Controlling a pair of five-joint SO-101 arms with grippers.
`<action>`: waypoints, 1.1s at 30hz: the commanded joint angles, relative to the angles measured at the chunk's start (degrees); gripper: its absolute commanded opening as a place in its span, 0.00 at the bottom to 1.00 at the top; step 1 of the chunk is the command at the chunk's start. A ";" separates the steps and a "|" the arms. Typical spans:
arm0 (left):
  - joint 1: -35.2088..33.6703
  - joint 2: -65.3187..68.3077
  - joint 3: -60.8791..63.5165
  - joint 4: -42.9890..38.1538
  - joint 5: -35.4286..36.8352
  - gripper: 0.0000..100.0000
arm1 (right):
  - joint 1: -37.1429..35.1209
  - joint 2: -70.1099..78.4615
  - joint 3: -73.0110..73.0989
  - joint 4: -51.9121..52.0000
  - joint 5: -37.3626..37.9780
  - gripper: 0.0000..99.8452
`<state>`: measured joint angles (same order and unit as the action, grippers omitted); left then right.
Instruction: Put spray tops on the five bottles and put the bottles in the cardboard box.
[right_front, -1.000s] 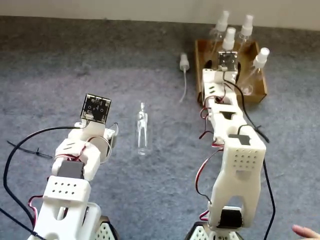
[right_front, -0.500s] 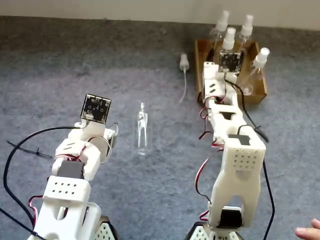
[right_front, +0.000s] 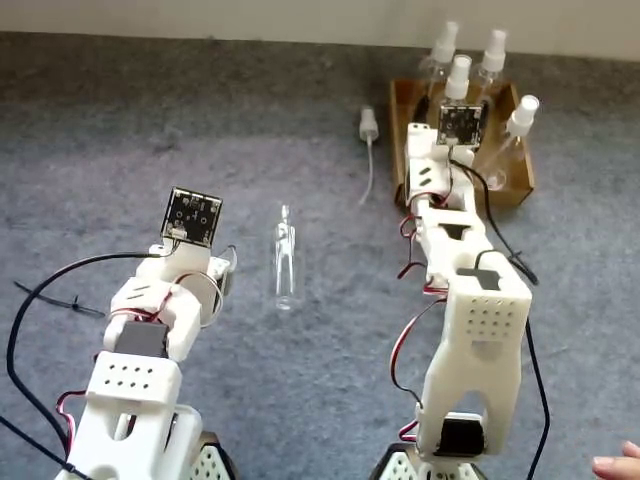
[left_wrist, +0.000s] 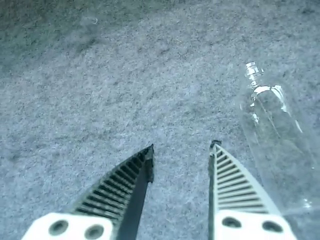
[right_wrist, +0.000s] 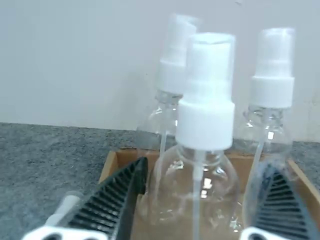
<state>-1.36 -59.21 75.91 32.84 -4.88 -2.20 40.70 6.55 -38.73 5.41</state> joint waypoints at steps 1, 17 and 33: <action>1.10 -0.40 -0.31 -0.97 -0.35 0.18 | -0.13 -4.00 -0.40 -1.54 0.35 0.32; 0.75 -0.75 0.66 -1.05 -0.35 0.18 | -1.71 -4.18 -0.31 -1.63 0.53 0.32; 0.75 -0.75 0.75 -1.05 -0.44 0.18 | -1.71 -8.31 -0.22 -1.63 0.53 0.32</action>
<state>-1.36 -59.30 77.14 32.84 -4.88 -3.34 37.98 6.81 -38.73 5.41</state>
